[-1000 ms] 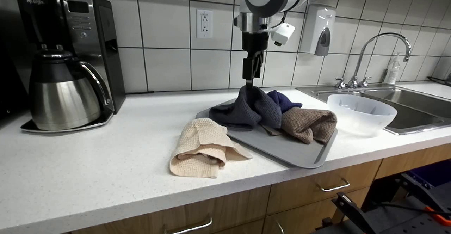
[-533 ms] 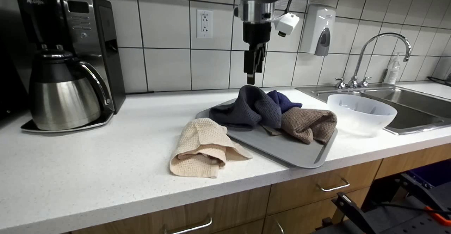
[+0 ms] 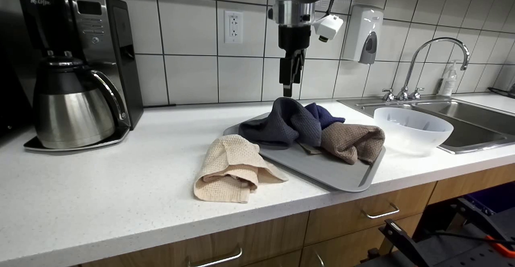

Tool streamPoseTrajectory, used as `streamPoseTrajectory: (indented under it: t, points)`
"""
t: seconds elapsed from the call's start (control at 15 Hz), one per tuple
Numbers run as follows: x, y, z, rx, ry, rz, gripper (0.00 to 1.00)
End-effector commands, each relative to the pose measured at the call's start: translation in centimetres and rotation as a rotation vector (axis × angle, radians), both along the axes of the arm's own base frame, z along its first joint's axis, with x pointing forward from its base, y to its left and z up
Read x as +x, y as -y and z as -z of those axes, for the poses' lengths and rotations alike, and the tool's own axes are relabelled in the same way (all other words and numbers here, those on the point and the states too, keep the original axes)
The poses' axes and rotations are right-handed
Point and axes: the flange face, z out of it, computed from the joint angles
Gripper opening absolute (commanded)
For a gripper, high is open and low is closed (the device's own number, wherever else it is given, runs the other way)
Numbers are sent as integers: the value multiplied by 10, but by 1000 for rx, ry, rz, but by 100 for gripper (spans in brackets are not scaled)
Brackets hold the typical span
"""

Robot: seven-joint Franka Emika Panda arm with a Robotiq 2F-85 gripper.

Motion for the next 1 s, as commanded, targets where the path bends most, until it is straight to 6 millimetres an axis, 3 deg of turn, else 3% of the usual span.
streamPoseTrajectory:
  t: [0.0, 0.27, 0.93]
  points:
    - [0, 0, 0, 0, -1, 0, 100]
    - [-3, -11, -2, -10, 9, 3, 100]
    - [-29, -92, -9, 21, 18, 59, 100]
